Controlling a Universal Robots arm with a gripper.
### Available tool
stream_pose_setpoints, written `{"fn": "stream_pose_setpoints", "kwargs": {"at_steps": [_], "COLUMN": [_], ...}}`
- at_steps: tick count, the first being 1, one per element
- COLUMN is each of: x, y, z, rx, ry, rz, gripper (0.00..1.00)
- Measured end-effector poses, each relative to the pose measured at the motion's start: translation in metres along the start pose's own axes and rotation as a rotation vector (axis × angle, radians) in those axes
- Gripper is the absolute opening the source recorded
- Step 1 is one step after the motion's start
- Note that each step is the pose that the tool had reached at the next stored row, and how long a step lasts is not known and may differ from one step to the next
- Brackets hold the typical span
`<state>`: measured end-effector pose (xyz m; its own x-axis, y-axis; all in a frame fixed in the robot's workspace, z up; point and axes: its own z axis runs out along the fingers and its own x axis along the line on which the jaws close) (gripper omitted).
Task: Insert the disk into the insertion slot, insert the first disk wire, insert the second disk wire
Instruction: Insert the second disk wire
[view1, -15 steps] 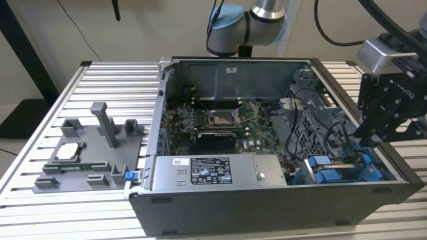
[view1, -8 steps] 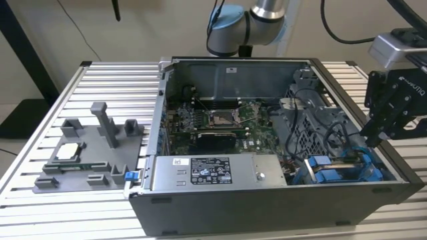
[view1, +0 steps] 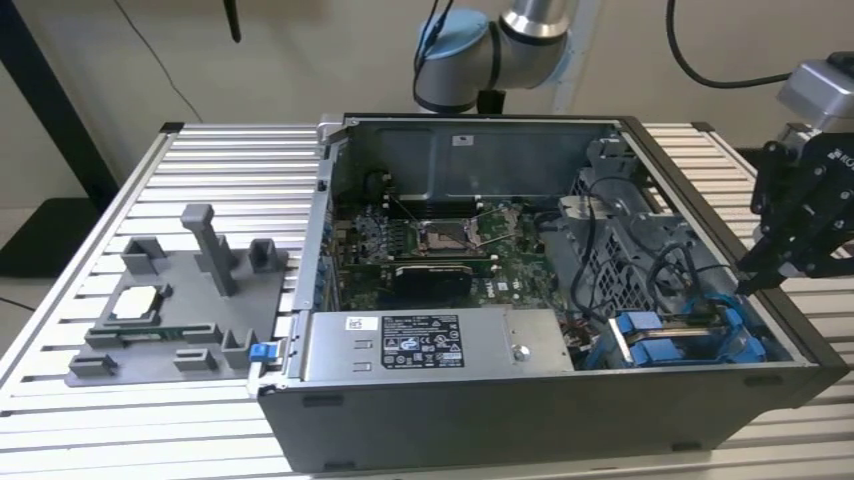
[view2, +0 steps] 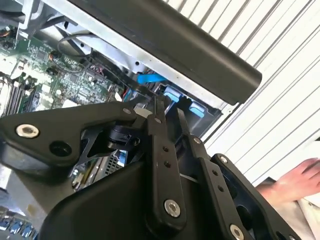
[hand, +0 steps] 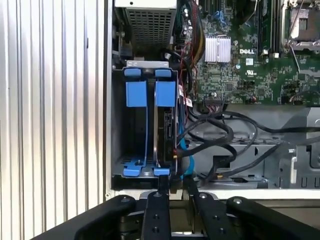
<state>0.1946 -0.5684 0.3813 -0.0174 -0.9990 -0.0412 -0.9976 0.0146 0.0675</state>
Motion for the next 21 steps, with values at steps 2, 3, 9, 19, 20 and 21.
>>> {"fn": "stream_pose_setpoints", "kwargs": {"at_steps": [2, 3, 9, 19, 20, 21], "x": [0.0, -0.0001, 0.0018, 0.0039, 0.0039, 0.0039], "y": [-0.0036, -0.0054, -0.0133, -0.0163, -0.0166, -0.0168], "z": [-0.0001, -0.0003, 0.0006, 0.0081, 0.0089, 0.0097], "rx": [-0.0256, -0.0308, -0.0643, -0.0872, -0.0888, -0.0913], "ry": [0.0001, -0.0008, -0.0089, -0.0204, -0.0215, -0.022], "rz": [0.001, 0.001, 0.002, 0.013, 0.014, 0.016], "gripper": [1.0, 1.0, 1.0, 1.0, 1.0, 1.0]}}
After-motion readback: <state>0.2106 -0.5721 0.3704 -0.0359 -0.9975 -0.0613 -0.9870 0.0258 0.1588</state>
